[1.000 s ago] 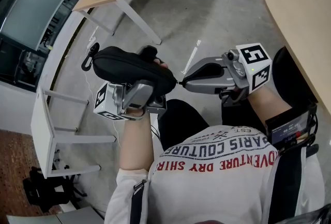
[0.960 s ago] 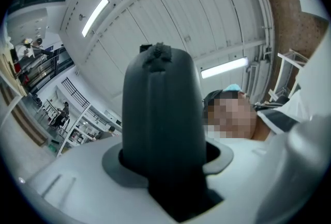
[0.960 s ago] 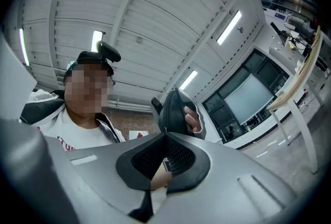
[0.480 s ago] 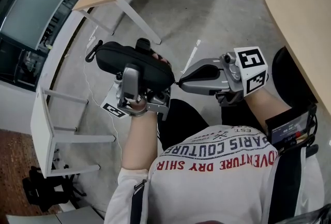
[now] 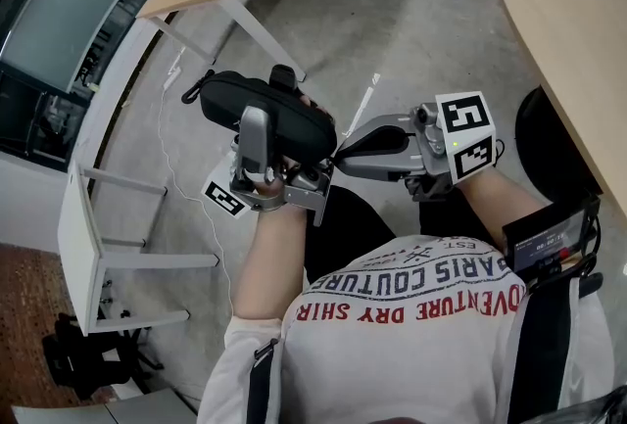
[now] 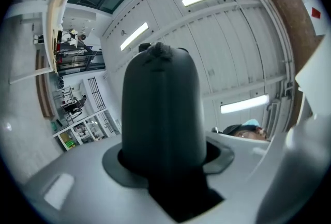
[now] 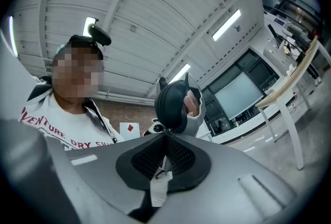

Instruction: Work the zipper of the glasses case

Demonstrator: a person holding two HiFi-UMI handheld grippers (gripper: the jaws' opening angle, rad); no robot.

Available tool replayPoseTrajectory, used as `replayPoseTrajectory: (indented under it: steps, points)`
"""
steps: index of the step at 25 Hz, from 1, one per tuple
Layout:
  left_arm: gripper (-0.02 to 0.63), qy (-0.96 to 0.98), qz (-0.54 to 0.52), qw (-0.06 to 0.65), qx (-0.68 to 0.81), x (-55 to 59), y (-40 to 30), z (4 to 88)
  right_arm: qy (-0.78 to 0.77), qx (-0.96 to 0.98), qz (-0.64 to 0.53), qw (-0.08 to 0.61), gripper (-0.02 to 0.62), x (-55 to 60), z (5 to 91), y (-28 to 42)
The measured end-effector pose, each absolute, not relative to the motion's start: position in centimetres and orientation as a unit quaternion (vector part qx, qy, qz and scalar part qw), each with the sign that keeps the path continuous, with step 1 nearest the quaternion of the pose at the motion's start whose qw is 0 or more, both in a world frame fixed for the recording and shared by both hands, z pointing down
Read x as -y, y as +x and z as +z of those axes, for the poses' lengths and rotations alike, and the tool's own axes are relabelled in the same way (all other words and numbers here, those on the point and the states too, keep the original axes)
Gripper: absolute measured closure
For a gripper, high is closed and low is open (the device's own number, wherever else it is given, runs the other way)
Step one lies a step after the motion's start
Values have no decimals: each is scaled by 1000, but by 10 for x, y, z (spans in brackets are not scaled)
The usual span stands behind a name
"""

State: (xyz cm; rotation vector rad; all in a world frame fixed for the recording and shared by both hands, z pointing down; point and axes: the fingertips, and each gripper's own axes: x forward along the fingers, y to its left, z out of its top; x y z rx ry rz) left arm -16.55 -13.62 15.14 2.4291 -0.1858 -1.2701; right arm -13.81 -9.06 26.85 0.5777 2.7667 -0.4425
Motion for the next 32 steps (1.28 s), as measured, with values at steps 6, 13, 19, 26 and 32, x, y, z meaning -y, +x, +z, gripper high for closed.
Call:
replayPoseTrajectory:
  steps: [6,13,19,26,32]
  points:
    - [360,885,-407,190,118,148,-166,174,142,-979,-92,115,571,97,285,-143]
    - [360,901,-156,117,388,174,-189,260,-30,-999,-38,19,604,154,327,-131]
    - [359,867,-33,159,471,189,-203,351,-110,-993,-12,-51,604,189,350,-119]
    - [359,865,29,122,485,192,-199,357,-148,-983,-48,-99,597,209,365,-113]
    - [359,872,47,106,476,193,-190,353,-150,-981,-60,-104,597,212,367,-112]
